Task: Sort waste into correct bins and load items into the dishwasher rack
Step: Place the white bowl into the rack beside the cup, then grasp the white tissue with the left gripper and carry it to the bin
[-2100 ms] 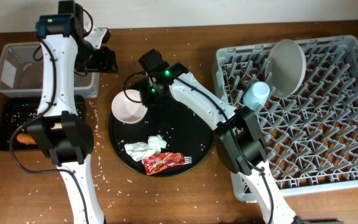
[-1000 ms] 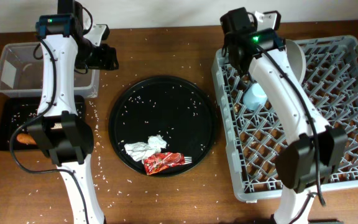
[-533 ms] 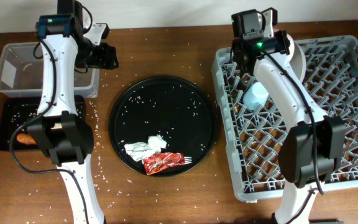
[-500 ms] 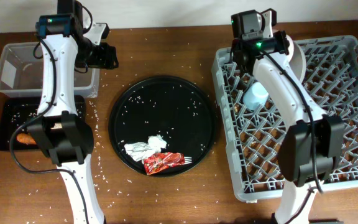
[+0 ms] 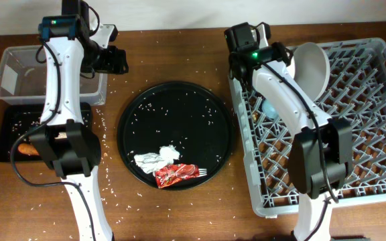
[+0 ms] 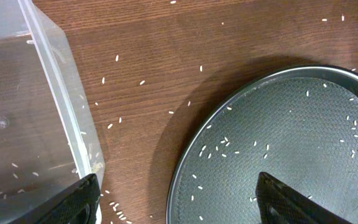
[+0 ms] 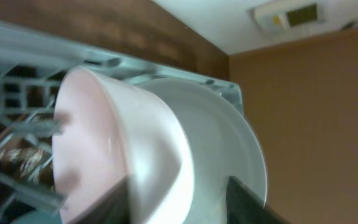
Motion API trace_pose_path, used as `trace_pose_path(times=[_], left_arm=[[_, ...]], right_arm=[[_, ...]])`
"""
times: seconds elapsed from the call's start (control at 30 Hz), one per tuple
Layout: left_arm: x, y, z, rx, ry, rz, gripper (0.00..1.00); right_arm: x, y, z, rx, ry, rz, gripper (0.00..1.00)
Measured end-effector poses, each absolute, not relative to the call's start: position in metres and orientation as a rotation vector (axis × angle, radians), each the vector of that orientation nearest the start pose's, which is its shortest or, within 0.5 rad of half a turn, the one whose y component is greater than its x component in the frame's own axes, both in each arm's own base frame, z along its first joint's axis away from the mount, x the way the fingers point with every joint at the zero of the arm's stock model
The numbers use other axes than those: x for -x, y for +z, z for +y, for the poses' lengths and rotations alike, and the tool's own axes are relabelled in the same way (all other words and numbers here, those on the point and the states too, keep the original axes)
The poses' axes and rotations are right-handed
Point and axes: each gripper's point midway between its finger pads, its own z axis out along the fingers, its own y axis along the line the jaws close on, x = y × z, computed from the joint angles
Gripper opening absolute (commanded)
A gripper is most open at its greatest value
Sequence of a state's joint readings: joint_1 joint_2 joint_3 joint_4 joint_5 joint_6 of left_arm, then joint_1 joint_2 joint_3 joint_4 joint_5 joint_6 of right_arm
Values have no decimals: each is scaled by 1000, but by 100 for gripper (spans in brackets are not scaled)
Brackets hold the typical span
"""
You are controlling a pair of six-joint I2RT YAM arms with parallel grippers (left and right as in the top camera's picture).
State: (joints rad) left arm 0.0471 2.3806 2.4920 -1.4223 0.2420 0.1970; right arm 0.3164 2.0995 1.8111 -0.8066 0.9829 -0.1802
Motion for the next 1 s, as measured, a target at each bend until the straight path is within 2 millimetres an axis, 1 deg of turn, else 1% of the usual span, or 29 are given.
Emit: trace_pose_path(times=[0.1,0.17,0.2,0.27,0.3,0.33,0.37,0.4,0.47,0.53,0.57,0.6,0.63,0.7,0.73,0.8,0.83,0.87,0.9,0.93,0.97,1.0], left_arm=[[-513,150,-17,-258,-294,2820,82],[-513,150,-17,-258,-294,2820,82],[-514,150,-17,-259,-294,2819,83],[-514,150,-17,-259,-294,2819,83],[-514,150,-17,-259,-295,2819,83],[-514,150,-17,-259,-294,2819,86],[-514,150,-17,-259,-295,2819,87],[-513,150,-17,-257,-295,2820,87],[-509,149,-17,-256,-300,2838,87],[-494,146,-18,-277,-315,2894,84],[-488,145,-20,-299,-320,2917,83],[-478,144,-22,-319,-331,2951,79],[-463,143,-29,-373,-350,3005,77],[-447,143,-47,-476,-360,3049,77],[-445,144,-61,-527,-349,3044,77],[-442,151,-77,-579,-329,3026,77],[-438,165,-86,-594,-306,3000,77],[-433,175,-90,-605,-295,2981,77],[-412,190,-93,-613,-285,2988,74],[-399,197,-97,-622,-284,2986,74],[-390,193,-99,-636,-284,3004,74],[-373,179,-104,-671,-287,3062,74]], right_arm=[[-503,177,22,306,-1197,2352,88],[-504,177,23,304,-1192,2349,97],[-505,177,23,291,-1186,2345,99],[-508,185,25,255,-1161,2331,99],[-515,201,27,216,-1132,2300,99],[-519,217,29,184,-1103,2273,99],[-521,228,32,182,-1062,2273,99],[-521,245,39,179,-981,2275,99],[-512,264,55,245,-802,2331,99],[-501,278,81,314,-544,2376,99],[-496,278,91,326,-451,2396,98],[-495,276,99,332,-382,2411,99],[-493,272,106,342,-323,2426,99],[-493,270,111,335,-264,2437,99],[-493,269,111,328,-243,2443,99],[-490,265,107,318,-203,2473,99],[-489,262,98,294,-174,2497,98],[-488,259,92,276,-151,2518,99],[-486,255,78,219,-101,2554,99],[-486,255,75,205,-90,2557,99],[-486,254,69,185,-72,2567,99],[-486,253,64,161,-53,2577,99]])
